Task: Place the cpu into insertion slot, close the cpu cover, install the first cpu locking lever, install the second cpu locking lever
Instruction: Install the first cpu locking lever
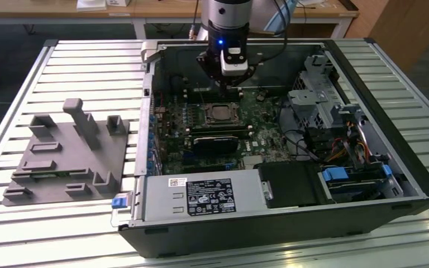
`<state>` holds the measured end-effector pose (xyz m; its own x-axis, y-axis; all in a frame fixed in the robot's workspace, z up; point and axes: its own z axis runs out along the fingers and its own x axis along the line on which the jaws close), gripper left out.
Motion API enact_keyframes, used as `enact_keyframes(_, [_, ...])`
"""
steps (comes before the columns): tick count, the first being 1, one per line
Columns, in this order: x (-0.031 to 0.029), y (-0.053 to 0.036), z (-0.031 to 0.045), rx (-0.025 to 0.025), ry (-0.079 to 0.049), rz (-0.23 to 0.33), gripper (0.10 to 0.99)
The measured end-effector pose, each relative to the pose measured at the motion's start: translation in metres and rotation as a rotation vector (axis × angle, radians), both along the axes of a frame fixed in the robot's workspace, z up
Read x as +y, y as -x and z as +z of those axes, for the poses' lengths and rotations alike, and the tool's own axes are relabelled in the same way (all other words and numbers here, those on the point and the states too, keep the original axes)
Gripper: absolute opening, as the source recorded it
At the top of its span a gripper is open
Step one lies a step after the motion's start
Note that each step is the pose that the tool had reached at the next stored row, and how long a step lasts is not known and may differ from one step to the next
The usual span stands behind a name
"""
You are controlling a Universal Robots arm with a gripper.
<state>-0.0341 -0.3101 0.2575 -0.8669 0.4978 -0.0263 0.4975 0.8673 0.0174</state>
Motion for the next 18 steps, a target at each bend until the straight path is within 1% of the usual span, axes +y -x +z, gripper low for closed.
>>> enact_keyframes(10, [0.0, 0.0004, 0.0, -0.0001, 0.0, 0.122, 0.106])
enact_keyframes(18, [0.0, 0.0032, 0.0, -0.0002, 0.0, 0.158, 0.106])
